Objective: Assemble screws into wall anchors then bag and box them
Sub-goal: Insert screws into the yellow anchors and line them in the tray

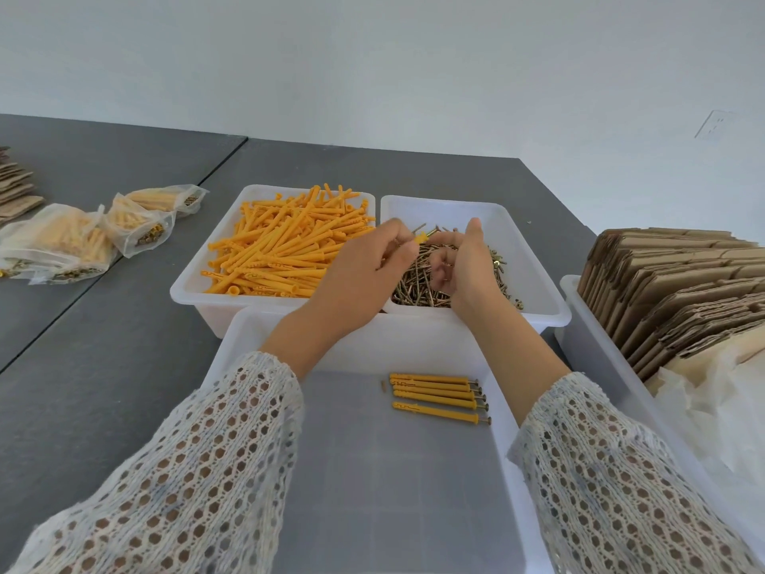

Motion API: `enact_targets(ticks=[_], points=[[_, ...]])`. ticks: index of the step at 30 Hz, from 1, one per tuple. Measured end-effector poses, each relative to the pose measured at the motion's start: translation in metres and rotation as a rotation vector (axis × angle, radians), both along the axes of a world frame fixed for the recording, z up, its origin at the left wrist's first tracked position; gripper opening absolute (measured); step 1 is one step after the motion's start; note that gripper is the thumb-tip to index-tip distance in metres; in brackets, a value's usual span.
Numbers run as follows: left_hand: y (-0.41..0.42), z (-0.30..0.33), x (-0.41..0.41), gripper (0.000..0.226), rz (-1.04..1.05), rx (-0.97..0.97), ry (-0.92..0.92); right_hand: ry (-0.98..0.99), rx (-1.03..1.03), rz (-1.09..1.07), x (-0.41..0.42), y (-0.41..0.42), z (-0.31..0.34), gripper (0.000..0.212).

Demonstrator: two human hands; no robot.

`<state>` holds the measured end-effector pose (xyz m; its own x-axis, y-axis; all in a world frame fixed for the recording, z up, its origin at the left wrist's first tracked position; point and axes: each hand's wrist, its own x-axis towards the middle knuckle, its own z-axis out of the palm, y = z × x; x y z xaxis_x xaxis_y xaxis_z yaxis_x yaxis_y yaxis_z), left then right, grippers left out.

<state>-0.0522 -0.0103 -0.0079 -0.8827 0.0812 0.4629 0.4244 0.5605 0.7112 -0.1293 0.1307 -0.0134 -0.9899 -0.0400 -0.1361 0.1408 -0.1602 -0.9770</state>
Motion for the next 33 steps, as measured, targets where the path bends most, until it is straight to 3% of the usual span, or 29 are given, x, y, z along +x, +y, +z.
enact_targets(ticks=[3,7,9,12,21,27,33], points=[[0.008,0.009,0.012,0.018,-0.177,-0.023,-0.199,-0.083,-0.098,-0.050,-0.005,0.006,-0.002,0.058],[0.020,0.012,0.024,0.014,-0.418,-0.240,-0.646,-0.141,-0.232,-0.075,-0.009,0.011,-0.006,0.052],[0.029,0.005,0.029,0.011,-0.478,-0.386,-0.745,-0.153,-0.263,-0.083,-0.011,0.013,-0.007,0.050],[0.049,-0.010,0.035,0.006,-0.501,-0.631,-0.641,-0.164,-0.251,-0.080,-0.013,0.013,-0.008,0.050],[0.080,-0.038,0.053,0.018,-0.322,-0.948,-0.315,-0.149,-0.190,-0.056,-0.015,0.012,-0.009,0.046],[0.082,-0.045,0.046,0.024,-0.289,-0.945,-0.274,-0.141,-0.149,-0.046,-0.014,0.011,-0.008,0.044],[0.079,-0.054,0.042,0.013,-0.291,-0.872,-0.282,-0.137,-0.107,-0.042,-0.013,0.009,-0.007,0.041]])
